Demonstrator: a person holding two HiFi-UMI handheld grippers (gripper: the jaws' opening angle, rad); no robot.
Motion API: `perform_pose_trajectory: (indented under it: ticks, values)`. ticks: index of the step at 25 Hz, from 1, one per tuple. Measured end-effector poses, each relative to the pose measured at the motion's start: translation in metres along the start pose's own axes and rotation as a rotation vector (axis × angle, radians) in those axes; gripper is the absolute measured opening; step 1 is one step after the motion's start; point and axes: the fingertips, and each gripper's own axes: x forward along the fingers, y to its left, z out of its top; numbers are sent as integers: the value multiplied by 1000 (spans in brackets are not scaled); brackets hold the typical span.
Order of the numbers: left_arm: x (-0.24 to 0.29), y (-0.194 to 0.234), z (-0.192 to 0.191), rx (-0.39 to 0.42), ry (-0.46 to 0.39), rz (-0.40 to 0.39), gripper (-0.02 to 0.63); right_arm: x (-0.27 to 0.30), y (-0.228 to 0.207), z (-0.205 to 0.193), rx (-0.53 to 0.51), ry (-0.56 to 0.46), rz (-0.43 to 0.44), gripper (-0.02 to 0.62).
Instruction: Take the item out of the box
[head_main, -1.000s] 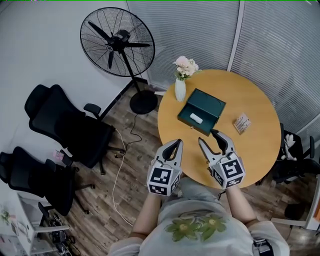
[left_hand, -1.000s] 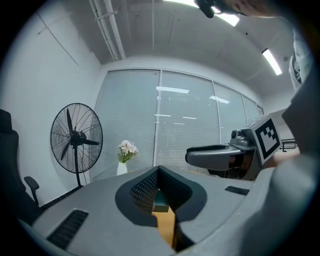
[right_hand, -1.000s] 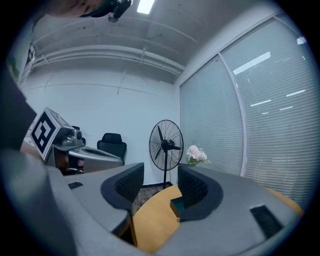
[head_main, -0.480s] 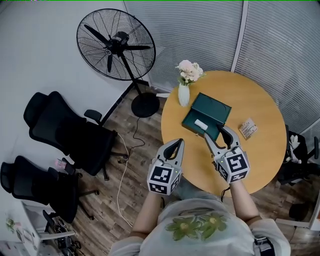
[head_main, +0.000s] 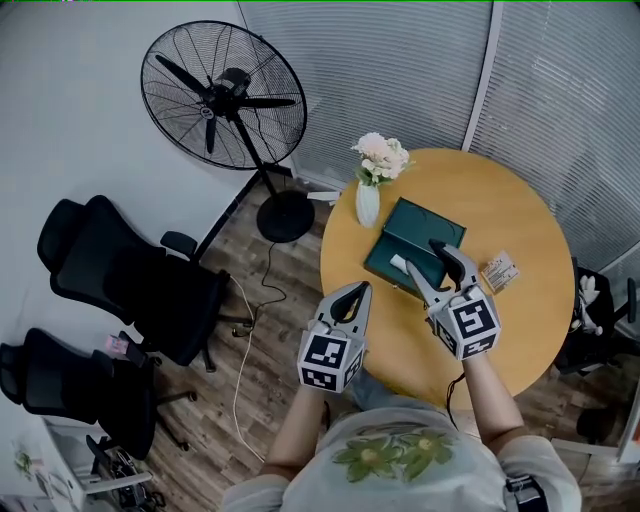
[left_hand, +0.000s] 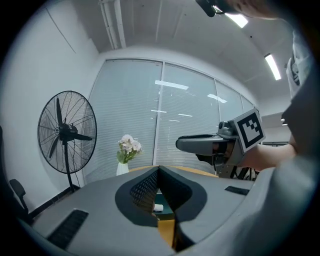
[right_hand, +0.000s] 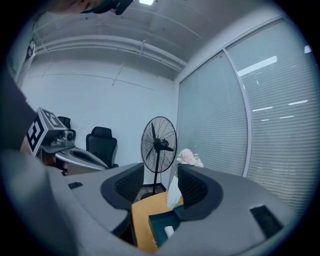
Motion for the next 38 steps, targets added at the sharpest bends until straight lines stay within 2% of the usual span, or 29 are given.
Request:
perform_pose_trajectory:
  ticks: [10, 20, 22, 28, 38]
  values:
    - [30, 18, -21, -30, 52, -12, 3, 38, -13, -47, -2, 108, 72, 218]
    - [63, 32, -38, -65, 102, -48, 3, 66, -27, -91, 10, 208, 102, 218]
    - [69, 35, -42, -71, 115, -54, 3, 70, -29, -100, 12, 229, 107, 192]
    - [86, 42, -55, -80, 148, -77, 3, 84, -36, -125, 20, 281, 113, 192]
    - [107, 58, -72, -101, 185, -82, 3, 100, -45, -179, 16, 393, 127, 192]
